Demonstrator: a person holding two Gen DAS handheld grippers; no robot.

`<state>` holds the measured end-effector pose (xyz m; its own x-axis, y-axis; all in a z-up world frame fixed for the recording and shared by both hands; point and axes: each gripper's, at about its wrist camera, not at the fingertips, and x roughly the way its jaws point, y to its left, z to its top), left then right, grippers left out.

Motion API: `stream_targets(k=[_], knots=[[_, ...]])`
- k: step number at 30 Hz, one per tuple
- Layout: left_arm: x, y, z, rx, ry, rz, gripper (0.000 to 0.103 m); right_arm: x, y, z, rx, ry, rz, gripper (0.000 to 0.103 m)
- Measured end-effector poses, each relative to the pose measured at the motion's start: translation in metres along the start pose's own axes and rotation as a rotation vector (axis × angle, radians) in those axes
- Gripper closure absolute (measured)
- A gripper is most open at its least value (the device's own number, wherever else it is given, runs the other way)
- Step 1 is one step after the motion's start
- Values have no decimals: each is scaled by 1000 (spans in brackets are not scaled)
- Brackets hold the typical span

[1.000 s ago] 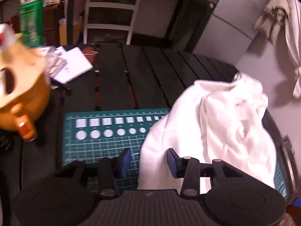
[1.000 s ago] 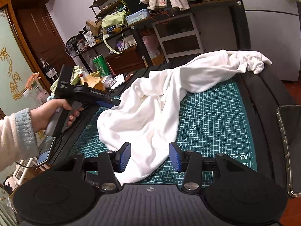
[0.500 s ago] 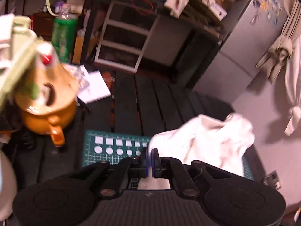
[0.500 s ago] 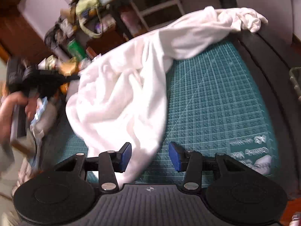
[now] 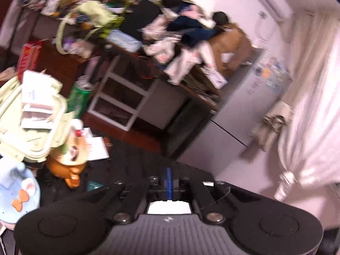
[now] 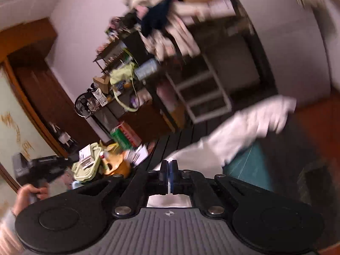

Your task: Fold clothes

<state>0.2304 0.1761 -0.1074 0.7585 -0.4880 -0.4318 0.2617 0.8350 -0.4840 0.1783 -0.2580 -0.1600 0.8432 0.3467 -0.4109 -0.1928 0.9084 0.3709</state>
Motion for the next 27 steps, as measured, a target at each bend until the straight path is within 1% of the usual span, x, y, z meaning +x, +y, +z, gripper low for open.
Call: stream_targets(k=[2, 4, 5, 6, 7, 8, 9, 12, 13, 14, 20, 21, 24, 25, 27], knots=[[1, -16, -15, 69, 53, -4, 103, -3, -6, -9, -77, 53, -87, 101], [9, -24, -35, 99, 107, -10, 102, -4, -13, -26, -165, 76, -140, 98], [13, -28, -44, 115, 132, -13, 102, -5, -16, -35, -220, 85, -166, 94], [14, -30, -51, 134, 141, -4, 102, -7, -19, -45, -288, 94, -189, 91], [16, -32, -58, 156, 151, 5, 99, -9, -21, -54, -370, 98, -213, 84], [21, -34, -67, 184, 170, 23, 96, -11, -20, -66, -480, 95, -226, 81], [26, -35, -73, 192, 184, 29, 95, -12, -20, -77, -587, 95, -236, 81], [39, -32, -84, 189, 218, 36, 88, -7, -21, -107, -802, 147, -180, 81], [46, -28, -87, 172, 234, 42, 85, -5, -21, -117, -874, 164, -160, 82], [52, -25, -90, 158, 249, 48, 84, -3, -22, -127, -946, 181, -140, 85], [64, -17, -99, 150, 291, 65, 83, 8, -22, -186, -1373, 284, -15, 85], [65, -16, -100, 149, 298, 68, 82, 17, -12, -189, -1439, 295, -7, 85], [71, -12, -103, 149, 320, 79, 77, 25, -13, -195, -1542, 309, 10, 85], [71, -11, -103, 145, 322, 80, 73, 27, -13, -196, -1576, 310, 15, 84], [73, -7, -104, 136, 327, 82, 71, 27, -13, -200, -1628, 307, 25, 76]])
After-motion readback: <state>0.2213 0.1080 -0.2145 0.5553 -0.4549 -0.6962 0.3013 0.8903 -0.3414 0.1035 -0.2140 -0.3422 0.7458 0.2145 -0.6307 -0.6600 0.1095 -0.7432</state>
